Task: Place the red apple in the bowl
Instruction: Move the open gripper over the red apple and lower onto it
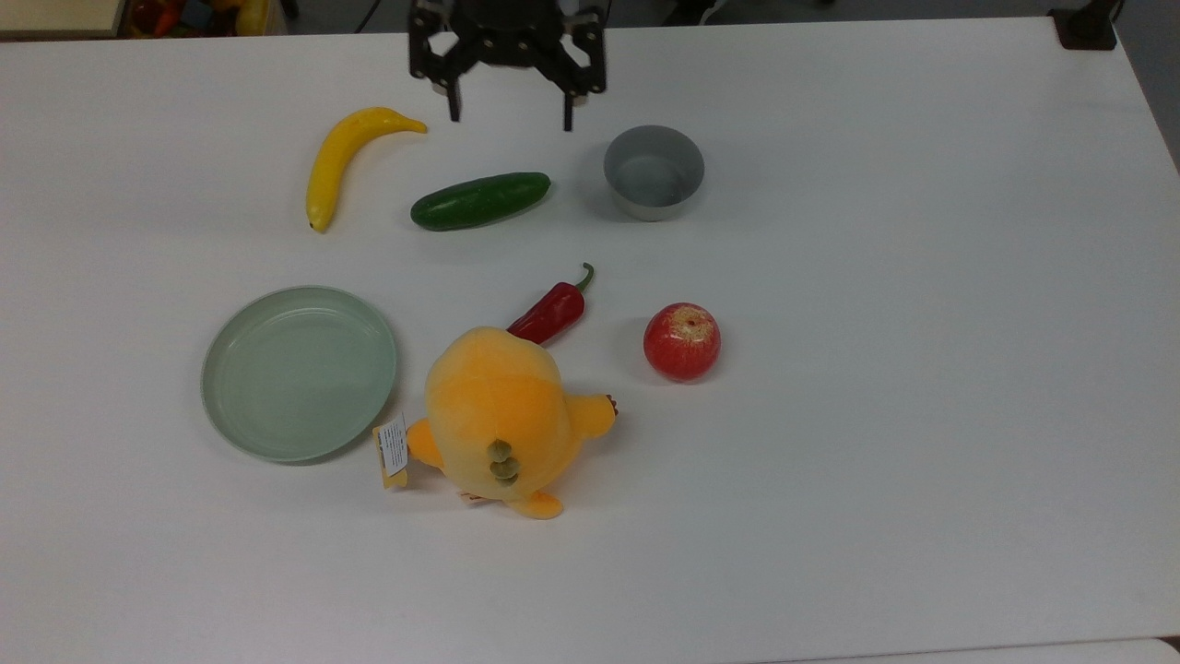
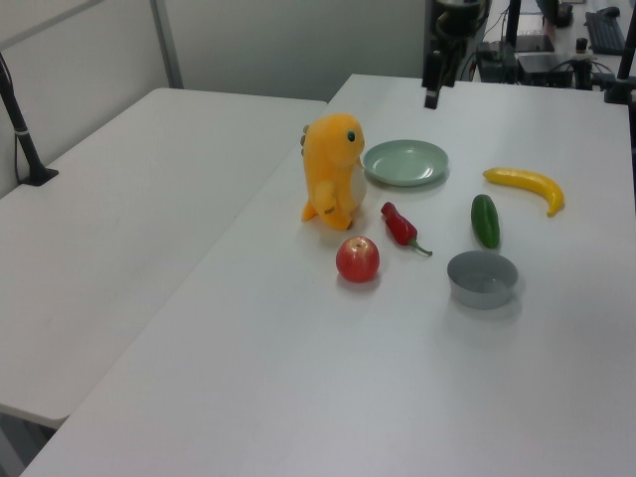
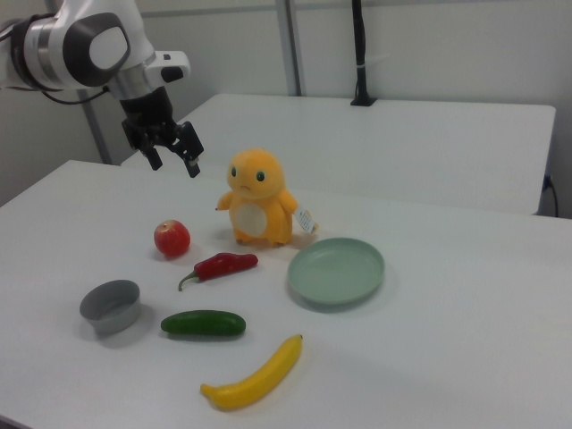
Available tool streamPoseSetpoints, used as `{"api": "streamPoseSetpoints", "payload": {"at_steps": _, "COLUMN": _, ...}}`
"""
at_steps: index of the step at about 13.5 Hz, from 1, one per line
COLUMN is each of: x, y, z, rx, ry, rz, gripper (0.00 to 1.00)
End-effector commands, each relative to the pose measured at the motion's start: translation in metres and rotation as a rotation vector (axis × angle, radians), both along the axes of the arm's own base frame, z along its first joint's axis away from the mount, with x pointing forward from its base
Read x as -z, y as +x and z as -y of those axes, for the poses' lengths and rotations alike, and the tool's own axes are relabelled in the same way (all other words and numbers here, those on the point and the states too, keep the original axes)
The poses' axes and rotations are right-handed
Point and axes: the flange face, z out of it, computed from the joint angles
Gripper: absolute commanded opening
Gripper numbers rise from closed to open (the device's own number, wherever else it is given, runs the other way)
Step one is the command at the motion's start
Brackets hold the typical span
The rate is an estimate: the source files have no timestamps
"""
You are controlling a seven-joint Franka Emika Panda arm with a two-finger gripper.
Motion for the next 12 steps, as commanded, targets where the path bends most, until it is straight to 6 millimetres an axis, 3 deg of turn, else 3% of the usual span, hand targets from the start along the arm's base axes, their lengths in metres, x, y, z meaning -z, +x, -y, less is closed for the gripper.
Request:
{"api": "streamPoseSetpoints", "payload": {"at_steps": 1, "x": 0.011, "y": 0.014, "z": -0.037, "rx": -0.031, "ry": 0.024, "rz": 0.043, "gripper": 1.0}}
{"api": "streamPoseSetpoints", "payload": {"at_steps": 3, "x": 0.026, "y": 0.019, "z": -0.077, "rx": -0.067, "ry": 0.029, "rz": 0.077, "gripper": 1.0}}
{"api": "streamPoseSetpoints", "payload": {"at_steps": 7, "x": 0.067, "y": 0.033, "z": -0.116, "rx": -0.099, "ry": 0.029, "rz": 0.099, "gripper": 1.0}}
{"api": "streamPoseSetpoints", "payload": {"at_steps": 8, "x": 0.078, "y": 0.035, "z": -0.133, "rx": -0.125, "ry": 0.031, "rz": 0.122, "gripper": 1.0}}
{"api": "streamPoseSetpoints", "payload": {"at_steps": 12, "x": 0.129, "y": 0.053, "z": -0.144, "rx": -0.112, "ry": 0.035, "rz": 0.134, "gripper": 1.0}}
